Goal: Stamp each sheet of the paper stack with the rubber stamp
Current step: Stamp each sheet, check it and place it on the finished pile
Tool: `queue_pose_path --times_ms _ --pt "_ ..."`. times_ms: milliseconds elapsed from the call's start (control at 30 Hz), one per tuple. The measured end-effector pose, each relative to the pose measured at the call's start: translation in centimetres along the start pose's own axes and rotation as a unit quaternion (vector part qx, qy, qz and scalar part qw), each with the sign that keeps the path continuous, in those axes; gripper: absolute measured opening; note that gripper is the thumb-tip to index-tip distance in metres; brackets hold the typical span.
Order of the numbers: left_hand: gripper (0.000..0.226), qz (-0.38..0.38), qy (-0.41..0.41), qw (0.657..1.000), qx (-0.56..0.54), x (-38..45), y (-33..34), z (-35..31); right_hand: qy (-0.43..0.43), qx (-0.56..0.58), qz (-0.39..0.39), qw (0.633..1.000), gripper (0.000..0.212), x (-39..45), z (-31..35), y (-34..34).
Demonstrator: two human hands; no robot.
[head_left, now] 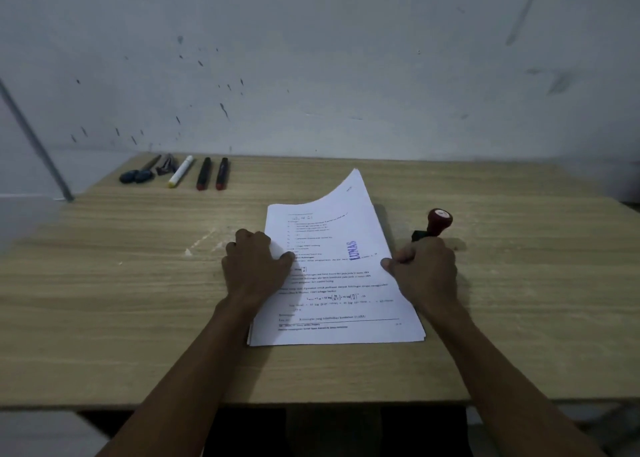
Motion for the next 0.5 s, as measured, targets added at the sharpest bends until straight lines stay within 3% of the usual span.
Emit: queue_pose_path --times_ms 167,333,500 --pt "0.059 0.0 0.001 1.0 -0.01 0.0 0.1 0.2 -0.018 -0.035 -0.017 0.999 0.026 0.1 -0.2 -0.1" --pt "0.063 -0.001 0.001 1.0 -0.015 0.1 0.1 0.4 -0.038 -0.096 -0.065 0.993 0.013 -0.8 0.9 -1.5" --pt "0.055 -0.015 -0.006 0.999 -0.032 0.3 0.1 0.4 -0.066 -0.036 -0.083 0.994 0.011 -1.1 1.8 -1.8"
Point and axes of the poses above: each hand's wrist, its own x-axis towards the middle knuckle, its own y-axis out of the palm, z = x × y, the point moved 5 cm from there along x, towards the middle knuckle, and after that the axes turned 2 degrees about z, right-handed, at the moved point
